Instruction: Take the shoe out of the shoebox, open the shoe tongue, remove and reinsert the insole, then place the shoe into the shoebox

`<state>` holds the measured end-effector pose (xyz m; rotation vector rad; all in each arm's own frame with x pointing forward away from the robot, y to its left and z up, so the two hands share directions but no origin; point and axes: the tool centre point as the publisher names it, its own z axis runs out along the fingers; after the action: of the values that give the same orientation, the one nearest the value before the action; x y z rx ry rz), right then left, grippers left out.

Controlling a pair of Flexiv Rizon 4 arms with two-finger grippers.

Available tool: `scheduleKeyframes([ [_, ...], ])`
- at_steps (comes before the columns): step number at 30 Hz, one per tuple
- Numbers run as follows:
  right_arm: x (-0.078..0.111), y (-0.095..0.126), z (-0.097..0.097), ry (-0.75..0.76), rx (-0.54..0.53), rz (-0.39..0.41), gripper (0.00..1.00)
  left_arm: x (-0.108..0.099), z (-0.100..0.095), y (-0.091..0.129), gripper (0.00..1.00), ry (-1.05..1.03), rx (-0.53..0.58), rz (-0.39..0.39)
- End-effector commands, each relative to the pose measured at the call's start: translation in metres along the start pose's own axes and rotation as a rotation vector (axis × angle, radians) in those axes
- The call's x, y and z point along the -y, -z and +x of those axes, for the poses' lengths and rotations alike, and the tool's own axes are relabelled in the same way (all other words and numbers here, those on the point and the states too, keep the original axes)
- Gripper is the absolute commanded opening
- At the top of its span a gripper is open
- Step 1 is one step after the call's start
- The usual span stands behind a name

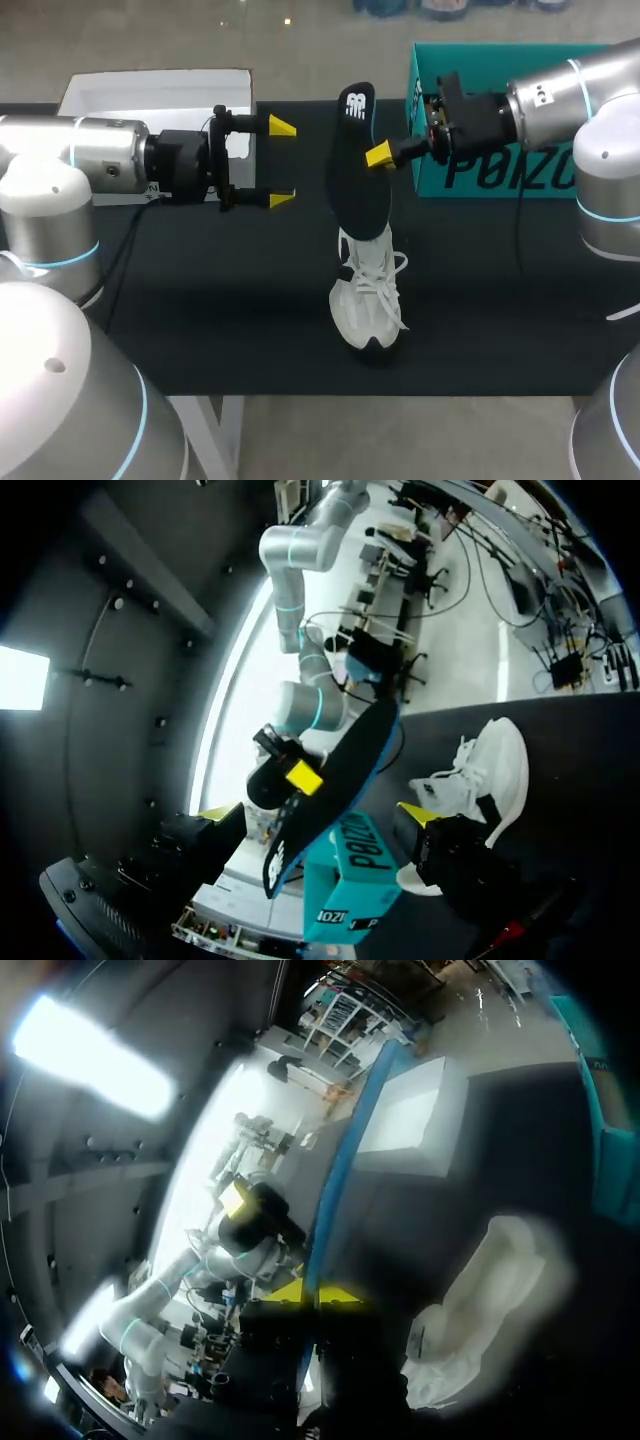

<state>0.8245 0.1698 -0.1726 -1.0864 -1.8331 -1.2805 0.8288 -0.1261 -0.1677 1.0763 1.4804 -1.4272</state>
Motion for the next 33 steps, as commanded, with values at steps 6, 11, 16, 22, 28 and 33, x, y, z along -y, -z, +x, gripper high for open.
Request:
scheduleKeyframes([
  [6,0.0,-0.001,0.0,-0.001,0.003,0.001,0.0,0.0,0.001,0.0,1.0,-0.002,0.001,-0.001],
  [11,0.0,-0.001,0.0,-0.001,0.003,0.001,0.0,0.0,0.001,0.0,1.0,-0.002,0.001,-0.001],
  [16,0.0,-0.001,0.0,-0.001,0.003,0.001,0.0,0.0,0.001,0.0,1.0,-0.002,0.001,-0.001],
  [22,0.0,-0.001,0.0,-0.001,0.003,0.001,0.0,0.0,0.001,0.0,1.0,-0.002,0.001,-0.001],
  [28,0.0,-0.001,0.0,-0.001,0.003,0.001,0.0,-0.002,-0.005,0.001,1.0,0.051,-0.009,0.05],
  [33,0.0,-0.001,0.0,-0.001,0.003,0.001,0.0,0.0,-0.018,0.008,1.0,0.156,-0.178,-0.039],
])
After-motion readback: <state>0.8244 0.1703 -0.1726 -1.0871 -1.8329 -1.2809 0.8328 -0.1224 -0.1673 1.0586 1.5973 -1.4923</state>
